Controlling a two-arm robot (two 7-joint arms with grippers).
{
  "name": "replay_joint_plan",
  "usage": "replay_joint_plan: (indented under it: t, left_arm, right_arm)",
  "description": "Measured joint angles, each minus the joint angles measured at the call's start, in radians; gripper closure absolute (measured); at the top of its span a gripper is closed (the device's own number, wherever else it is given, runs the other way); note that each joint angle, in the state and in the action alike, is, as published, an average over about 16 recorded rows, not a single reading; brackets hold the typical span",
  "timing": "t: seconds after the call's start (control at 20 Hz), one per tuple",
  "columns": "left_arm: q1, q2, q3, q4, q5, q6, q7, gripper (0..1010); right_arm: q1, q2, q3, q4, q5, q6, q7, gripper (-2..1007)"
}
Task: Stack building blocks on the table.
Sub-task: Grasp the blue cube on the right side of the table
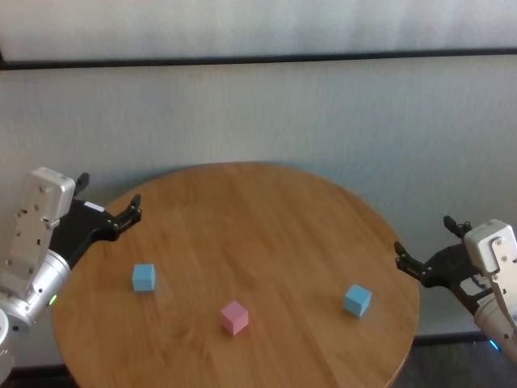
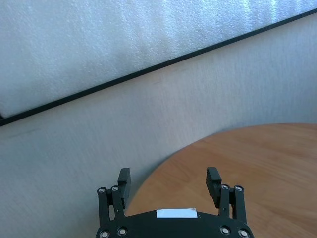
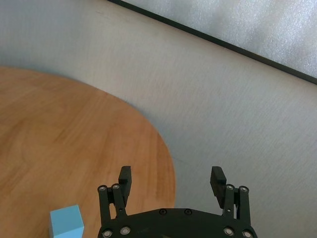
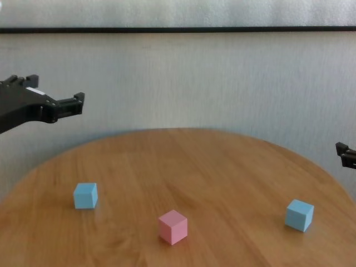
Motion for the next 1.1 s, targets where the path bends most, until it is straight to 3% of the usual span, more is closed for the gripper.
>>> replay_joint_plan:
  t: [0.15, 0.3, 0.65, 0.9, 1.1]
  left_arm:
    - [0.002, 0.004, 0.002, 0.007, 0.02, -0.02, 0.008, 11]
    - [0.001, 0.004, 0.004, 0.008, 0.02, -0.019, 0.005, 11]
    - [-0.003, 0.002, 0.005, 0.006, 0.003, 0.0, -0.003, 11]
    - [-0.005, 0.001, 0.006, 0.005, -0.005, 0.008, -0.006, 11]
    - [-0.006, 0.0, 0.006, 0.004, -0.008, 0.012, -0.008, 11]
  right_arm:
    - [-0.006, 0.007, 0.003, -0.017, 0.019, 0.032, 0.028, 0]
    - [-0.014, 0.016, 0.006, -0.038, 0.044, 0.079, 0.061, 1]
    - [-0.026, 0.028, 0.014, -0.082, 0.115, 0.227, 0.154, 0]
    - [-0.012, 0.018, 0.016, -0.081, 0.15, 0.318, 0.203, 1]
    - [0.015, 0.002, 0.011, -0.057, 0.156, 0.36, 0.242, 0]
